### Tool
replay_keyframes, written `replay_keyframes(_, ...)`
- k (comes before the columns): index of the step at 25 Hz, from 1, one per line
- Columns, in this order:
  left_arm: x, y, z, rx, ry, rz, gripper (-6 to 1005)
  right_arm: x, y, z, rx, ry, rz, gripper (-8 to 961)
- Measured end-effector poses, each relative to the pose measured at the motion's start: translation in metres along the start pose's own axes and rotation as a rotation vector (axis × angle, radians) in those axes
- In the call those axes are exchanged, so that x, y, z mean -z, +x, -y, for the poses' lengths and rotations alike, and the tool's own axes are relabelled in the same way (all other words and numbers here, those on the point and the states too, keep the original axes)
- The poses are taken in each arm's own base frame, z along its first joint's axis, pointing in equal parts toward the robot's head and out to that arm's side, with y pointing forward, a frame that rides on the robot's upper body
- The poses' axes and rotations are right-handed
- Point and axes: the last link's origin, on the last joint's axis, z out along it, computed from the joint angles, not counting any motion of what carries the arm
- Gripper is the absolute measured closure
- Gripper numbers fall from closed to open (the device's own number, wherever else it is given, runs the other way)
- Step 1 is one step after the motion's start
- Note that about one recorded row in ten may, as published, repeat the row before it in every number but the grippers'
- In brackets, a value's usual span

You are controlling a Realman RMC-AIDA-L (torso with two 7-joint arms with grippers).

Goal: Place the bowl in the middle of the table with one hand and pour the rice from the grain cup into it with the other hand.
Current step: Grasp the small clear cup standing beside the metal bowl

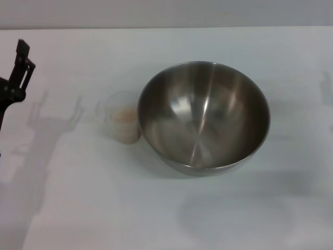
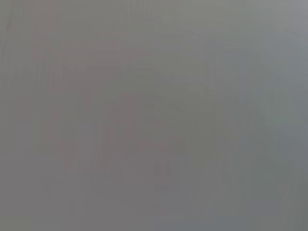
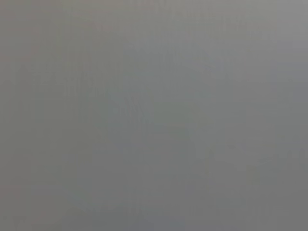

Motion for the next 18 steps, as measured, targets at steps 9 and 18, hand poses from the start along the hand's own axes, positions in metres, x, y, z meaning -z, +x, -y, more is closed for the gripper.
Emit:
replay_keyframes(9, 0.028, -0.014, -0.007, -0.001, -0.042, 0.124, 247, -0.008, 0.006, 0.013, -0.05, 0.018, -0.045, 394)
replay_keyframes(18, 0.042, -0.03, -0.029, 0.022, -0.159, 0.241, 250, -0.019, 0.006, 0.025, -0.06, 0.085, -0.043, 311)
